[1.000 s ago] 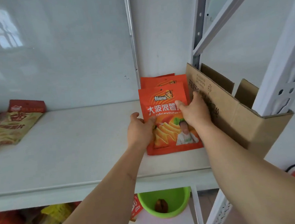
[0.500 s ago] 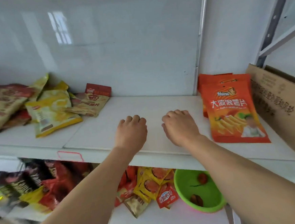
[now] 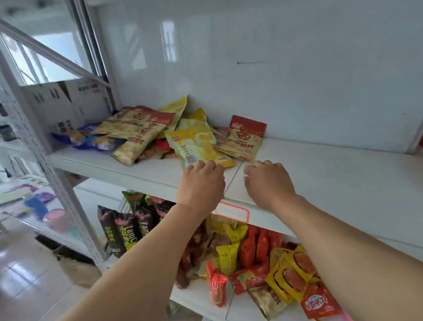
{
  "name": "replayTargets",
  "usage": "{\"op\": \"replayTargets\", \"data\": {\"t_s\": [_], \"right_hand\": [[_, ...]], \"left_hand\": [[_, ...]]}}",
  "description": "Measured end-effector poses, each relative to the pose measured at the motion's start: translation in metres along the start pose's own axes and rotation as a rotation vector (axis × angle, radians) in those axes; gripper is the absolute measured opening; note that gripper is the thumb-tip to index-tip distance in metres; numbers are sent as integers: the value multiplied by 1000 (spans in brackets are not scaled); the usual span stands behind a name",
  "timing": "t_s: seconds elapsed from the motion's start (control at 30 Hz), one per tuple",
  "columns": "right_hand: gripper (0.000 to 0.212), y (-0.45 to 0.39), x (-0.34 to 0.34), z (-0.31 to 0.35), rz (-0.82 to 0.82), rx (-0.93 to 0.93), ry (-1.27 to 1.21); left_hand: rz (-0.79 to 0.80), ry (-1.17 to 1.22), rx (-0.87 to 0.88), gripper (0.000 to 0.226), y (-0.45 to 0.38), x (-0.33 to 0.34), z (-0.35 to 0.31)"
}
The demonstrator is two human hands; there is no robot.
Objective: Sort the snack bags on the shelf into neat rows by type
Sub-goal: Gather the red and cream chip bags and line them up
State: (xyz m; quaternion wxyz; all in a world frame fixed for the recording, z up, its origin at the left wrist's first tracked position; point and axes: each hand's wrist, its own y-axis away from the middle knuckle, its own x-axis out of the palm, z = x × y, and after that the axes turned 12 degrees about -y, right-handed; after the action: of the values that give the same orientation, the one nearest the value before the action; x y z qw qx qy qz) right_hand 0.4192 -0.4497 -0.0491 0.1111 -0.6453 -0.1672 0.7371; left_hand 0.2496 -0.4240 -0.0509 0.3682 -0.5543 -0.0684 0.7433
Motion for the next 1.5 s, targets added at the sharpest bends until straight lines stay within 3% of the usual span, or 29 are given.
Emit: {"op": "replayTargets", "data": {"t_s": [0.57,0.83,0.97,1.1,1.23,1.37,1.5], "right_hand": [[31,-246,87,90,-122,32,-248],[36,-298,108,139,-91,192,-670],[60,-295,128,178,69,329,-631],[77,-301,139,207,129,448,-454],[70,-307,148,230,156,544,-430],[61,-315,157,247,168,594,-522],[54,-322,165,255,115,661,-645]], "left_hand": [[99,120,-254,32,-98,138,174],[131,472,-641,41,-144,184,250],[193,602,-766,54,-159,218,290],[298,603,-778,71,-177,247,324],[435,596,-691,80,-197,267,348],[443,588,-582,77,-212,275,363],[470,757,-552,73,-220,286,374]]}}
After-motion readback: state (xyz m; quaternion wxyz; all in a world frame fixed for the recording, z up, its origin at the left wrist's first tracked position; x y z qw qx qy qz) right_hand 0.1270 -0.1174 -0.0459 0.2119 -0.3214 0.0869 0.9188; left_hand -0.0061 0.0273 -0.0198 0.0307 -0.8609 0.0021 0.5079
